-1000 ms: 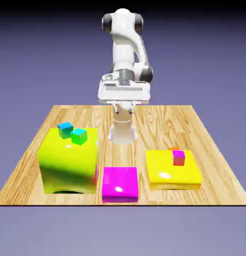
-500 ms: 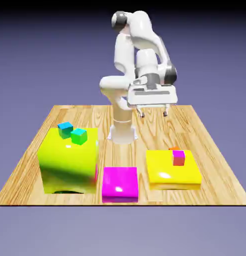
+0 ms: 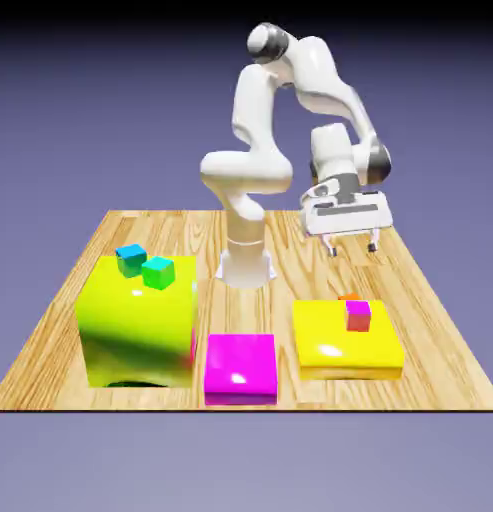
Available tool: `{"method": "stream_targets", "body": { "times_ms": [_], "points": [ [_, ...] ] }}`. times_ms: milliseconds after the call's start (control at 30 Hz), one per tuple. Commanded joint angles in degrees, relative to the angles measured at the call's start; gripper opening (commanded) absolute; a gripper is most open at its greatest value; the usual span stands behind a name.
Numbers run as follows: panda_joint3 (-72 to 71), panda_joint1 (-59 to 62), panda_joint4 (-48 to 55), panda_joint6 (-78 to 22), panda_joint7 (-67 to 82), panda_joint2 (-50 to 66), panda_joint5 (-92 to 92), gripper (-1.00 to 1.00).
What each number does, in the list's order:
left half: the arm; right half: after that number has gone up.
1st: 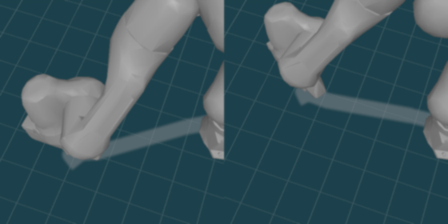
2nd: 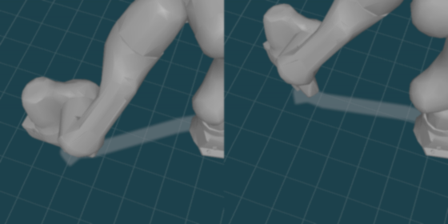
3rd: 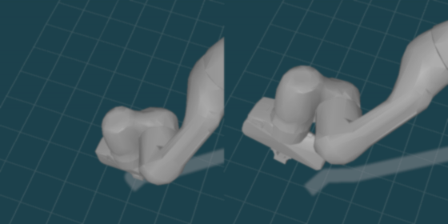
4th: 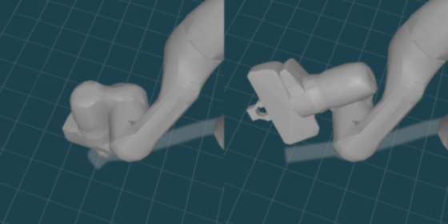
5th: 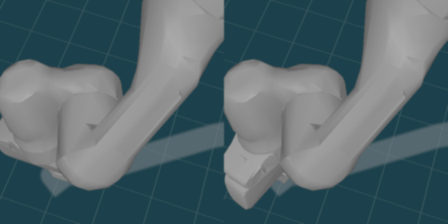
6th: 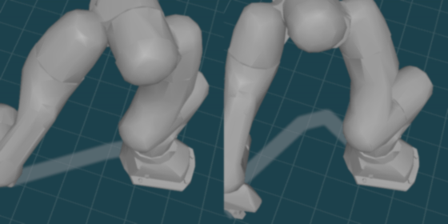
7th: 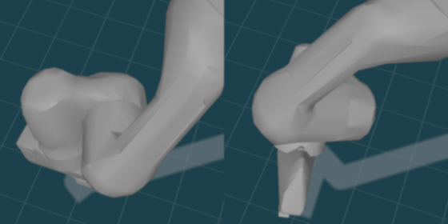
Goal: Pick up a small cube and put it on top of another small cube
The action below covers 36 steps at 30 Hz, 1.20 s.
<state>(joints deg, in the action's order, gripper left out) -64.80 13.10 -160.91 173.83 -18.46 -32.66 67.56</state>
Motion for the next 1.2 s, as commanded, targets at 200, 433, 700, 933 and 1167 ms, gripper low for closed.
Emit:
{"method": "stream_targets", "body": {
  "times_ms": [200, 433, 700, 933, 1167],
  "points": [
    [-14.54, 3.09, 0.02, -0.04, 5.38, 0.0, 15.16, 0.0],
    [-29.07, 6.19, 0.04, -0.08, 10.76, 0.0, 30.31, 0.0],
    [-45.69, 9.72, 0.06, -0.12, 16.92, 0.0, 47.63, 0.0],
    [-53.8, 14.86, 3.04, -6.1, 19.82, -8.3, 56.29, 0.0],
    [-60.2, 20.66, 6.89, -13.84, 22.06, -19.06, 63.23, -1.0]
  ]
}}
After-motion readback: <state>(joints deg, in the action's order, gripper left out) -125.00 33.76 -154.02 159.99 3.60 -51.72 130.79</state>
